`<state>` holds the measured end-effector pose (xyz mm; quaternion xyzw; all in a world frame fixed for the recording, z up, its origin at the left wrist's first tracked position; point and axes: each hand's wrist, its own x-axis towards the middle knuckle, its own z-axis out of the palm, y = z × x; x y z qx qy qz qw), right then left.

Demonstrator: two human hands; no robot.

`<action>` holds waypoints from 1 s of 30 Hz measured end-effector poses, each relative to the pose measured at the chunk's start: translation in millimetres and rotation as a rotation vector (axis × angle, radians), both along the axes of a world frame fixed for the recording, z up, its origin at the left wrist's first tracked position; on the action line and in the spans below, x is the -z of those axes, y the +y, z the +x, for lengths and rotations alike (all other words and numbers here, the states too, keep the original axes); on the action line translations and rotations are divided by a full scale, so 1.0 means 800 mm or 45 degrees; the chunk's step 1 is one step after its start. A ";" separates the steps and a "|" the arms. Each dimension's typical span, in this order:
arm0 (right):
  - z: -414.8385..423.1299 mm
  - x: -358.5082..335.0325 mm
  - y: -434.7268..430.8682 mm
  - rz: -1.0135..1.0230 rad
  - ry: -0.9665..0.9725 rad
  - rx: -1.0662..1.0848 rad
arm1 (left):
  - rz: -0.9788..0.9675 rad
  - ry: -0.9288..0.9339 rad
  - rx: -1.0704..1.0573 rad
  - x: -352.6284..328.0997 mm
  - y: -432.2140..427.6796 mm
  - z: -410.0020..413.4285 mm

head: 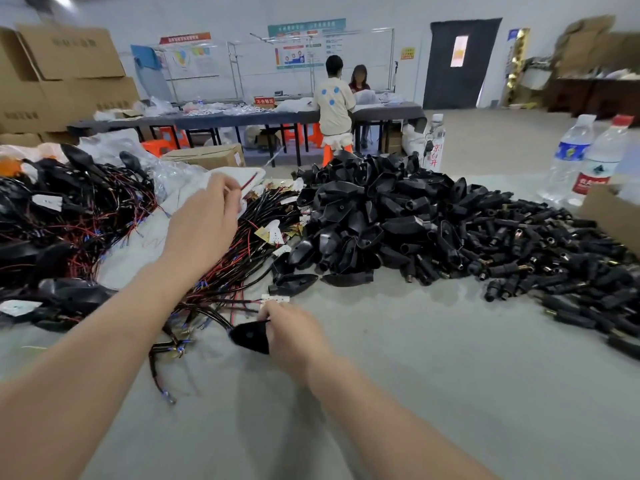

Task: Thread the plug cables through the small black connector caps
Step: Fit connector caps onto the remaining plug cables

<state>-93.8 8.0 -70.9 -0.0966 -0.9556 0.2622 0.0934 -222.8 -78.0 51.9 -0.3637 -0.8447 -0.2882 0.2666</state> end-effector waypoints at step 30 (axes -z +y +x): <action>0.236 0.018 0.246 -2.273 0.896 0.675 | -0.323 -0.411 0.194 0.183 0.125 0.199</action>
